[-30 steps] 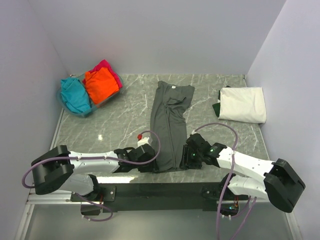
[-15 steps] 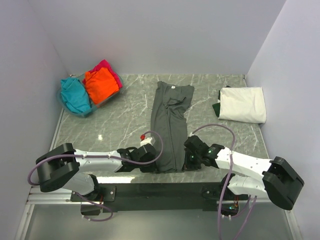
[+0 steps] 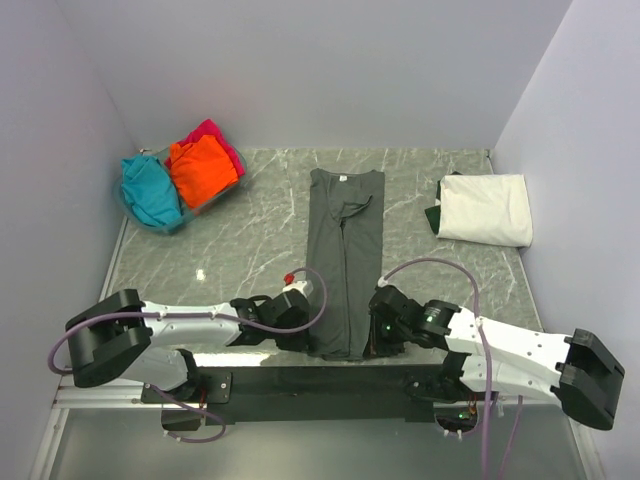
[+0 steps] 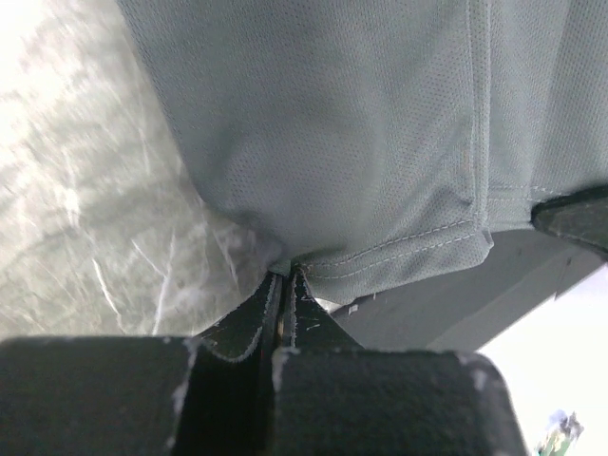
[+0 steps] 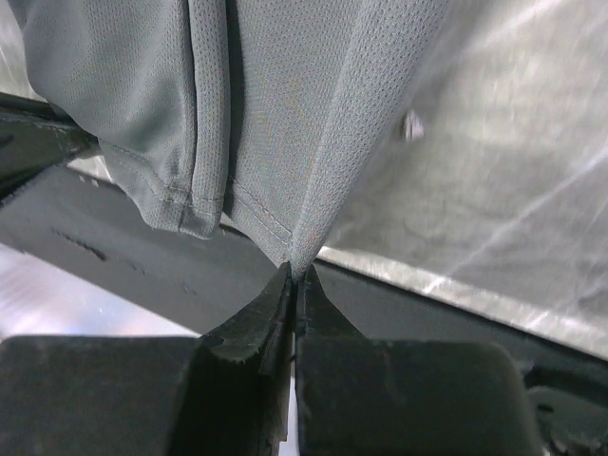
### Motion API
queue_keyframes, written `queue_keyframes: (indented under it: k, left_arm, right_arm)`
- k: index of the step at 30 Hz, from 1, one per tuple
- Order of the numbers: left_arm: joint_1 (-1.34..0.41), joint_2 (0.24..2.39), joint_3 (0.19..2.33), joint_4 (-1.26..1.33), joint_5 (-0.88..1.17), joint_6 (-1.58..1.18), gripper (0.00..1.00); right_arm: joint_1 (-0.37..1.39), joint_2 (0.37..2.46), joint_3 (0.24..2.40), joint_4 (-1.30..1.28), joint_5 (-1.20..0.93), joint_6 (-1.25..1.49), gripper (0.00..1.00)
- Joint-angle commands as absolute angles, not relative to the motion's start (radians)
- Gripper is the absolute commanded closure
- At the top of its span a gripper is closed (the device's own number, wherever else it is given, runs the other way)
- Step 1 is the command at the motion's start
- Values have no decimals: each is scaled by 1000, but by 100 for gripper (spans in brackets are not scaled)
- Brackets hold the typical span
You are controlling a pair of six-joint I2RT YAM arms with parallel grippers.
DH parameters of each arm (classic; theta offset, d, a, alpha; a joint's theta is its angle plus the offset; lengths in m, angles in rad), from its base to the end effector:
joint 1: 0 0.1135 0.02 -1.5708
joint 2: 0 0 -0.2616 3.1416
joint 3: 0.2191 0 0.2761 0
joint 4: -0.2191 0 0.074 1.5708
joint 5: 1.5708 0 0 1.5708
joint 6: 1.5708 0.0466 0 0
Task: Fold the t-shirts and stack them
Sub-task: Fold the tshirt
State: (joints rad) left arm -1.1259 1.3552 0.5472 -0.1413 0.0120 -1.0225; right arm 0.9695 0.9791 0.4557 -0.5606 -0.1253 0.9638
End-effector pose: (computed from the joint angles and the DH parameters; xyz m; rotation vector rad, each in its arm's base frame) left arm 0.1130 -0.2384 0.1176 0.1474 2.7457 -0.7843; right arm 0.1048 0.1631 0.1416 -0.0532 2.8857 0.6926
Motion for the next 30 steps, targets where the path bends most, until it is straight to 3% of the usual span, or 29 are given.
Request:
queue_keyframes:
  k: [1,14,21,30]
  left_arm:
    - [-1135,1313,531,-143,75,-985,99]
    - [-1098,1353,626,-115,118,-1014,100]
    - [-1011,1426,664,-69,182,-980,99]
    - [-868,1528,804,-66,262,-871,99]
  right_arm:
    - [1002,933,442,-617,-127,1029,100]
    - [959,1069,617,-644,37,933,100]
    - [819,1077,630,-594,35,827,100]
    - [678,1273,756,-512,18,649,100]
